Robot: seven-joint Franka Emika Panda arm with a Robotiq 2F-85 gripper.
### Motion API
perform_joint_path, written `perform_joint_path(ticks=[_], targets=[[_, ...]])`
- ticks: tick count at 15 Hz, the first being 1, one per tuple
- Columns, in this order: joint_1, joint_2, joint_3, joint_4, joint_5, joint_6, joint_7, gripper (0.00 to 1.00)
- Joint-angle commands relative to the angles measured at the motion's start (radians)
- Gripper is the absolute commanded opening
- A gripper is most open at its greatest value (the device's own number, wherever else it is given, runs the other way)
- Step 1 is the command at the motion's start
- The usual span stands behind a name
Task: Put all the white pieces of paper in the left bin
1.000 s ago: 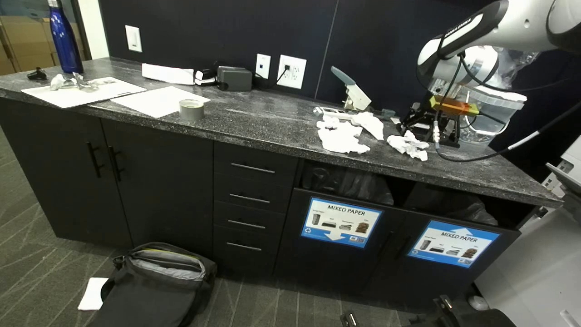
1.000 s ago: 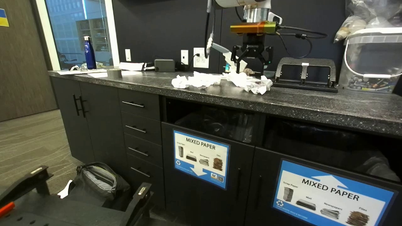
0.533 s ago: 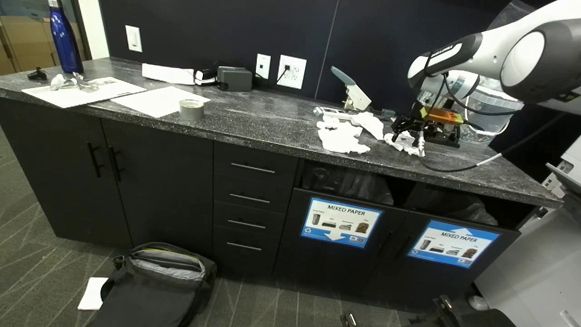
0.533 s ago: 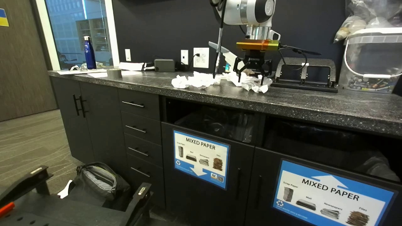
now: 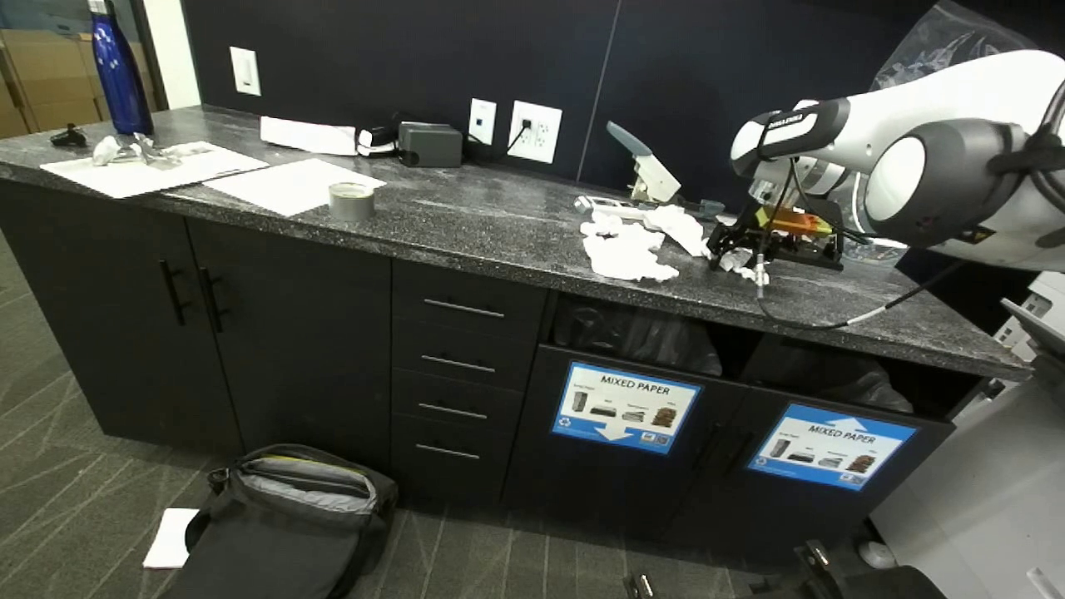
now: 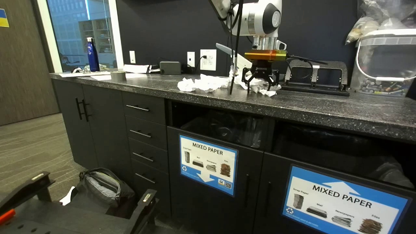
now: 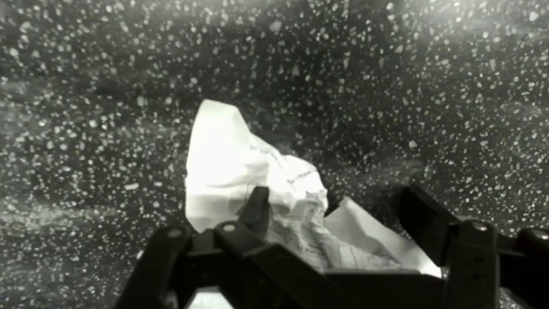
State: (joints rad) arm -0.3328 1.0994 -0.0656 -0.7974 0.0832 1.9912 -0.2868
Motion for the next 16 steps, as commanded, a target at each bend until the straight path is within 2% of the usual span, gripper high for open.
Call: perform_joint_path(ticks=[1, 5, 8, 10, 13, 16], targets=[[-0.006, 0.074, 0.003, 0.136, -0.032, -0.053, -0.011, 0.50], [-0.003, 0.088, -0.008, 0.182, -0.062, -0.115, 0.002, 0.20], [0.008, 0.072, -0.031, 0.164, -0.070, -0.173, 0.011, 0.09], [0.008, 0.065, -0.036, 0.155, -0.074, -0.227, 0.007, 0.08], [0.003, 0.033, -0.032, 0.127, -0.079, -0.383, -0.025, 0.13], [-0.008, 0.000, -0.012, 0.092, -0.060, -0.535, -0.073, 0.10]])
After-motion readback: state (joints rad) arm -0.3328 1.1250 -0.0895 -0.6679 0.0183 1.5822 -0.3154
